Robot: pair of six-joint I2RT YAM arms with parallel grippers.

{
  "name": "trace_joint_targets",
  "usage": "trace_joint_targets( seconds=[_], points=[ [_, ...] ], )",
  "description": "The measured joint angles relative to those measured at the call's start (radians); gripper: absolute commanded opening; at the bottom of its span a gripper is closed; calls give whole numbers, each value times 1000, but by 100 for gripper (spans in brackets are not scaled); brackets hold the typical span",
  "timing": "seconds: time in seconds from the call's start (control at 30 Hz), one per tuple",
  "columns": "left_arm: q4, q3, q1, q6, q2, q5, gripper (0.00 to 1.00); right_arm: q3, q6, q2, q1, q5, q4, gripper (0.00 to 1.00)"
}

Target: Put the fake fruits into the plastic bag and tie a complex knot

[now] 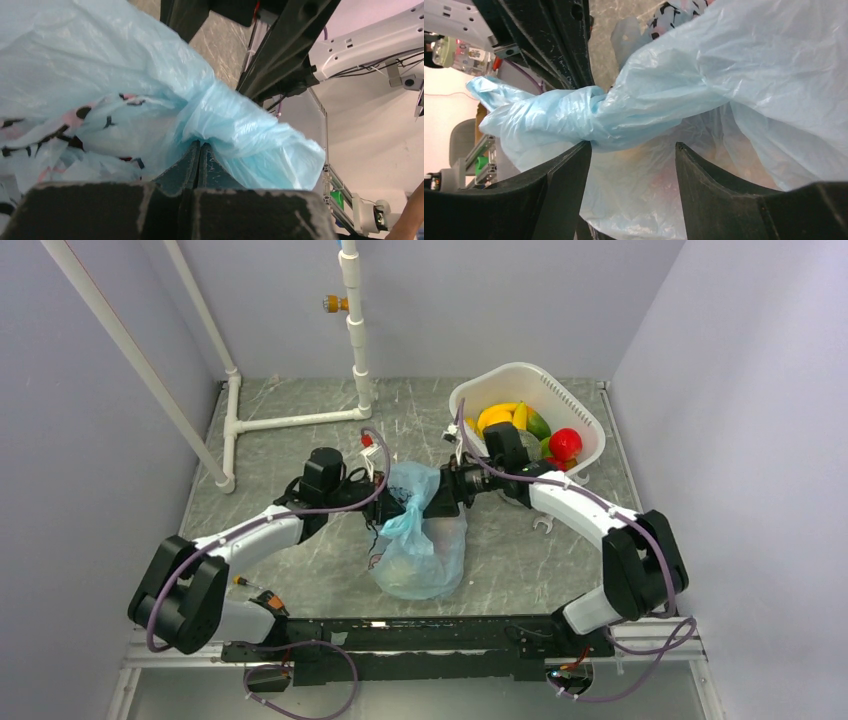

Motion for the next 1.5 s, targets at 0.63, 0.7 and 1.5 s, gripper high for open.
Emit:
trace_joint_targets(
  seconds=[0.63, 0.7, 1.5],
  points=[
    [357, 58, 13, -346, 170, 67, 0, 32, 170, 150, 159, -3, 274, 97],
    [368, 45, 16, -350, 167, 68, 0, 47, 146, 144, 132, -22, 229, 100],
    [305, 11, 19, -290, 142, 85, 0, -40, 148, 32, -13, -50, 113, 58]
  ],
)
